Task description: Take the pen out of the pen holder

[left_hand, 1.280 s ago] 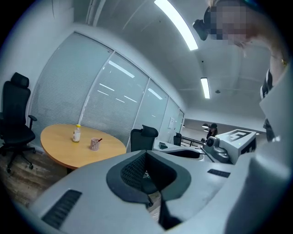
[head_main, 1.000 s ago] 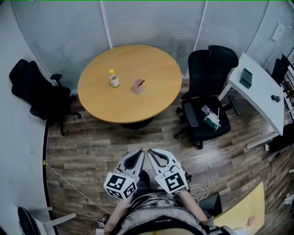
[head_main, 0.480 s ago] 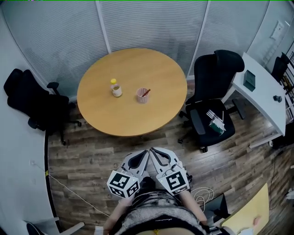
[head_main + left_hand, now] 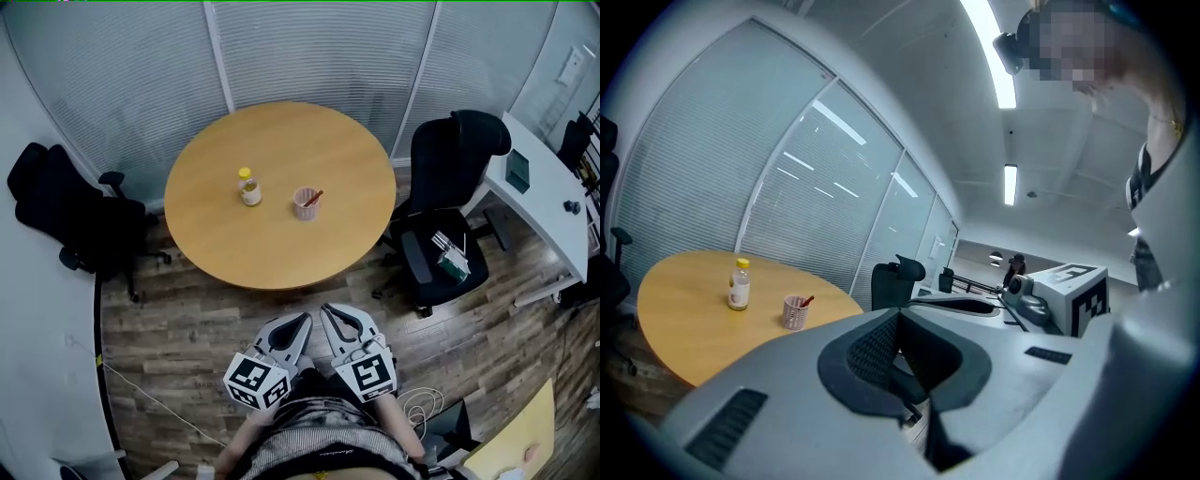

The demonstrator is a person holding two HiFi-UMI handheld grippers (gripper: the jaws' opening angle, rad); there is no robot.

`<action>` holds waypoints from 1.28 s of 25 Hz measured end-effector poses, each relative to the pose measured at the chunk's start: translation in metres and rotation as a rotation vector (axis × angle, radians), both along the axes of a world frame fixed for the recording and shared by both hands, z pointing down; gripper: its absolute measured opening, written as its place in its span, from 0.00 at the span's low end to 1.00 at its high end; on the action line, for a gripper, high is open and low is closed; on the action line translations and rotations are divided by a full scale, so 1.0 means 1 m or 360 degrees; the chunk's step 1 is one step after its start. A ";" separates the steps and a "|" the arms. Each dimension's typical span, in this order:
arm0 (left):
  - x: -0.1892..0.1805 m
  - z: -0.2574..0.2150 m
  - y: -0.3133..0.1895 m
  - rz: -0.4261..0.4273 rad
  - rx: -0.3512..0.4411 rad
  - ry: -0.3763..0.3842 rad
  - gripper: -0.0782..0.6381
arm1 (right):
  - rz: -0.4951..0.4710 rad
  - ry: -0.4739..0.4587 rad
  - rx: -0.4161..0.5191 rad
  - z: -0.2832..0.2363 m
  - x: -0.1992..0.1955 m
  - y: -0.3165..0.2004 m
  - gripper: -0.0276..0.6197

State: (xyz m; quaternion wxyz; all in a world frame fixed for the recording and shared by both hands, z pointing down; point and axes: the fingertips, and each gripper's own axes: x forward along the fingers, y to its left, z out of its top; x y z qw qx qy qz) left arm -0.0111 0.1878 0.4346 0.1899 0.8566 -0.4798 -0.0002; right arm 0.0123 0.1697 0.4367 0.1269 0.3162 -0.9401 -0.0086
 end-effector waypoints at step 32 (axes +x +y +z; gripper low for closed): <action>-0.045 0.001 -0.182 -0.0156 -0.0044 -0.0008 0.12 | -0.0132 -0.0032 -0.0037 -0.010 -0.040 -0.185 0.08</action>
